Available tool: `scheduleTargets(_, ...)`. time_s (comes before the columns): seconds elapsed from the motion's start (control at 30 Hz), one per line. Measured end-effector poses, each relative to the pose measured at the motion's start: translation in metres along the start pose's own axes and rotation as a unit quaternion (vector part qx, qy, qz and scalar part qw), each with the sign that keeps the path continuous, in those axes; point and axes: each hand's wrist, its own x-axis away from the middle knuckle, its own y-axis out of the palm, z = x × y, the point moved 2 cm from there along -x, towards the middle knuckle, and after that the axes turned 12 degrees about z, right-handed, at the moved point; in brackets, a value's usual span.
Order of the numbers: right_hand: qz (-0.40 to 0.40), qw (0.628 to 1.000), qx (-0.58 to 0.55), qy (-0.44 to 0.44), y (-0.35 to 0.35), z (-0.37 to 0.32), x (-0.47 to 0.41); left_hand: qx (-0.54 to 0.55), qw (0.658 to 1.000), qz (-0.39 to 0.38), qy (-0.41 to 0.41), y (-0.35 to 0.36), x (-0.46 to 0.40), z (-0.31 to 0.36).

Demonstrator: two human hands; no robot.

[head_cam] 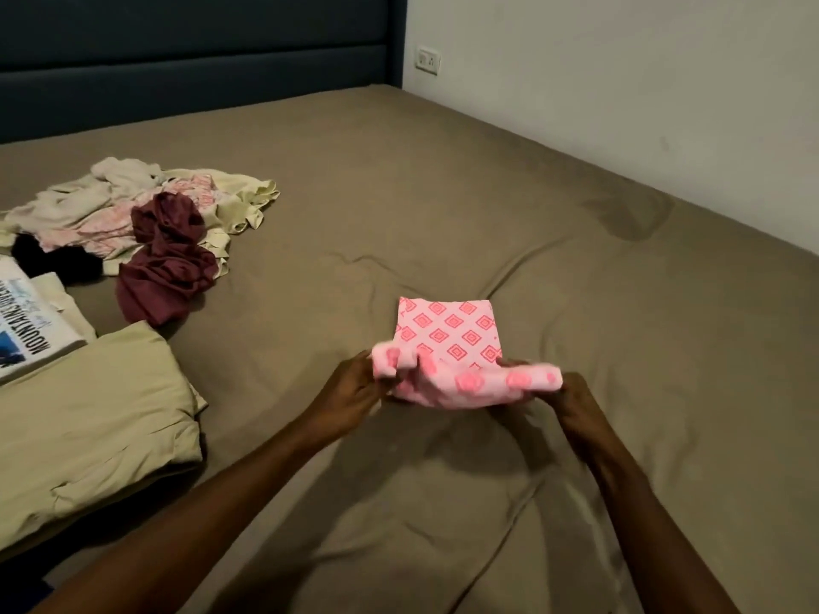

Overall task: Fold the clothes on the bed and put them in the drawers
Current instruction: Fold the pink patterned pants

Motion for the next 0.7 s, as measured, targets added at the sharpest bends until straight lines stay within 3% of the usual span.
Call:
scheduleTargets(0.1, 0.108, 0.989, -0.061, 0.084, 0.008, -0.010, -0.063, 0.131, 0.970, 0.068, -0.191, 0.012, -0.061, 0.026)
scheduleTargets(0.2, 0.087, 0.965, -0.108, 0.223, 0.010, 0.020, -0.104, 0.229, 0.909, 0.075, -0.339, 0.030, -0.089, 0.011)
scheduleTargets(0.27, 0.066, 0.953, -0.113, 0.273, 0.010, 0.046, -0.108, 0.218, 0.911, 0.049, -0.348, 0.040, -0.085, -0.016)
scheduleTargets(0.4, 0.046, 0.959, -0.102, 0.261, 0.015, 0.065, -0.102, 0.213, 0.930, 0.002, -0.299, 0.044, -0.080, -0.054)
scheduleTargets(0.5, 0.061, 0.959, -0.075, 0.266, 0.019, 0.065, -0.103, 0.179, 0.946, -0.014, -0.271, 0.035, -0.083, -0.045)
scheduleTargets(0.6, 0.082, 0.937, -0.095, 0.325, 0.030, 0.060, -0.097, 0.165, 0.949, -0.013, -0.269, 0.027, -0.078, -0.021)
scheduleTargets(0.7, 0.089, 0.931, -0.107, 0.337, 0.048, 0.063, -0.077, 0.183, 0.931, -0.047, -0.312, 0.014, -0.043, -0.006)
